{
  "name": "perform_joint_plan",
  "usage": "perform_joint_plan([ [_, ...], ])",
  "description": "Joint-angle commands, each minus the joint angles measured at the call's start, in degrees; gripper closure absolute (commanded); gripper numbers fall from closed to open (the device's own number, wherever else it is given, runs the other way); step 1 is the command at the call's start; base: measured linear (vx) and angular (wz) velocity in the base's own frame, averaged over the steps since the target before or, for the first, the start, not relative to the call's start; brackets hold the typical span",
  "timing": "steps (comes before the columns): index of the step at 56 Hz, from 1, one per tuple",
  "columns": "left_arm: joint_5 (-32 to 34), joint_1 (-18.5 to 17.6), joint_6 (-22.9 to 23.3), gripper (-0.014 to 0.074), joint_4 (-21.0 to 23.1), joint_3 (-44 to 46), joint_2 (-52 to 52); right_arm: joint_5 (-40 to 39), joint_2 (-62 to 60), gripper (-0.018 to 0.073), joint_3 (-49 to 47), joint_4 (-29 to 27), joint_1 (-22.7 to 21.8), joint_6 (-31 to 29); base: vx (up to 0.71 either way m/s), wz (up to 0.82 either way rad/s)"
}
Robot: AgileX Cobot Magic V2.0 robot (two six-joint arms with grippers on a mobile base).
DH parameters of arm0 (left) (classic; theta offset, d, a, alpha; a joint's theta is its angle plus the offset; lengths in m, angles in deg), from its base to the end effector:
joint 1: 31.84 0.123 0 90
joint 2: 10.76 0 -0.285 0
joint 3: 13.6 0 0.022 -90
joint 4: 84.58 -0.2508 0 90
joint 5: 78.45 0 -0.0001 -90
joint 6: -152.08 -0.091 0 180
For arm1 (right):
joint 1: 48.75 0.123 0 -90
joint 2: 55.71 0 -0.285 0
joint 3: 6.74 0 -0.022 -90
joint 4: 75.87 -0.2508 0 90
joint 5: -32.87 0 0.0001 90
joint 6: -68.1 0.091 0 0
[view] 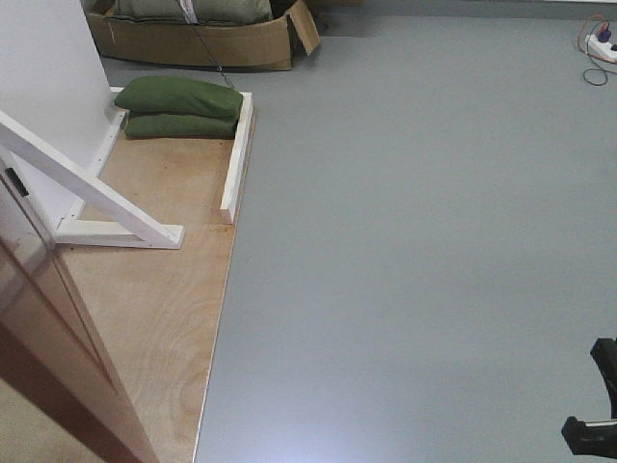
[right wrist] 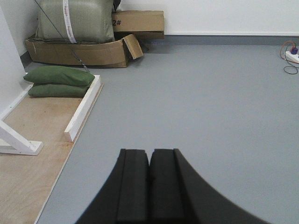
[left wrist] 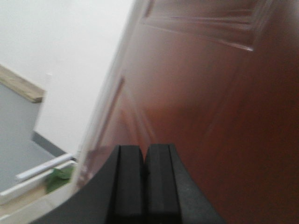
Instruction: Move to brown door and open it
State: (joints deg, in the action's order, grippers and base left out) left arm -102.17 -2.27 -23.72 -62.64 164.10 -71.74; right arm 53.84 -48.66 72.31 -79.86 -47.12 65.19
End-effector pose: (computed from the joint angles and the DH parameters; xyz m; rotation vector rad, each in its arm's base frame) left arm 0.1508 0.0698 0.5117 -0.5670 1.3806 -0.0403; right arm 0.0527 0.0038 0.1703 -0.0305 1.8679 0.0528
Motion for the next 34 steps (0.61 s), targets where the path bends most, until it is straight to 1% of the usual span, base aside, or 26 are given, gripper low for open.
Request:
perform_joint_plan([
  [1,3.55,-3.99,-0.08,0.0603,1.67,1.57,0.45,-4.31,-0.32,0.0559,0.25,0.2,-0.07,-0.37,0.0,0.0],
  [14,3.69,-12.21,-0.08,0.0603,1.67,1.57,0.01,-4.31,-0.32,0.0559,0.25,0.2,-0.07,-0.37,0.0,0.0],
  [25,4.54,-18.07,-0.55,0.0603,1.29,1.57,-1.42,-4.31,-0.32,0.0559,0.25,0.2,-0.07,-0.37,0.0,0.0],
  [28,4.62,-19.66,-0.55,0.0603,0.83,1.57,-2.04,-4.31,-0.32,0.0559,0.25,0.2,-0.07,-0.37,0.0,0.0],
  [34,4.78,-22.59,-0.55,0.0603,-2.05,1.57,-3.45,-4.31,-0.32,0.0559,0.25,0.2,-0.07,-0.37,0.0,0.0],
])
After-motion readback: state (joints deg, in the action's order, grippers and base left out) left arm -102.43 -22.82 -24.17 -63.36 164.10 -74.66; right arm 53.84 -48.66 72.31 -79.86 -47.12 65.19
